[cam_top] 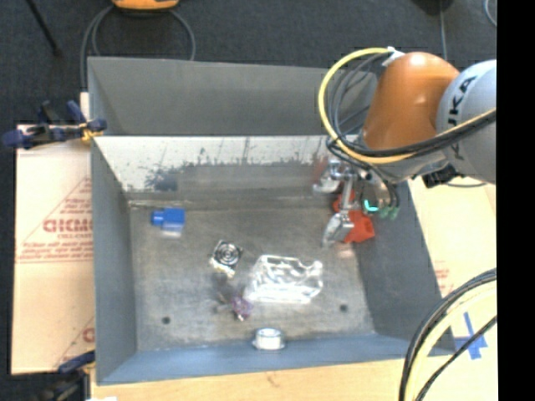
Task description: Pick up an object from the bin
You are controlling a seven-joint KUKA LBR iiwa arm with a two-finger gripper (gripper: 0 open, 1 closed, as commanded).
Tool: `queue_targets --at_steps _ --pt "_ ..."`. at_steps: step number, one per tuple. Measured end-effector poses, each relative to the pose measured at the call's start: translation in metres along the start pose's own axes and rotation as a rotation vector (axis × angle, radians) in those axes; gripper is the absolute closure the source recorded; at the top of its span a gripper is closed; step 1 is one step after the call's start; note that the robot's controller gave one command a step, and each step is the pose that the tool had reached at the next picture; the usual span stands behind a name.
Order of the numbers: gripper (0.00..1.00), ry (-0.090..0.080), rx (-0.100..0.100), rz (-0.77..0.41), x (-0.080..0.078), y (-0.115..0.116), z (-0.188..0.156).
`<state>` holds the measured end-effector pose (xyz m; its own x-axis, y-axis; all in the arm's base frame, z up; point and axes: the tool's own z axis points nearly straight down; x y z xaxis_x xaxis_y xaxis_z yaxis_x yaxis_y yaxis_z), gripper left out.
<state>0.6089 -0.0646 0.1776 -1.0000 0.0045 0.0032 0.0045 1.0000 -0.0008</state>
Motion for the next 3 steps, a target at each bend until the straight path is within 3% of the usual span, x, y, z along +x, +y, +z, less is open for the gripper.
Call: queue_targets --at_steps 1,2,3 --pt "0.00 -0.015 0.001 0.021 0.022 0.019 0.043" --pt "0.00 -0.004 -0.002 0.087 0.067 0.042 0.034" --pt "0.00 -0.004 -0.002 0.099 0.096 0.057 0.019"
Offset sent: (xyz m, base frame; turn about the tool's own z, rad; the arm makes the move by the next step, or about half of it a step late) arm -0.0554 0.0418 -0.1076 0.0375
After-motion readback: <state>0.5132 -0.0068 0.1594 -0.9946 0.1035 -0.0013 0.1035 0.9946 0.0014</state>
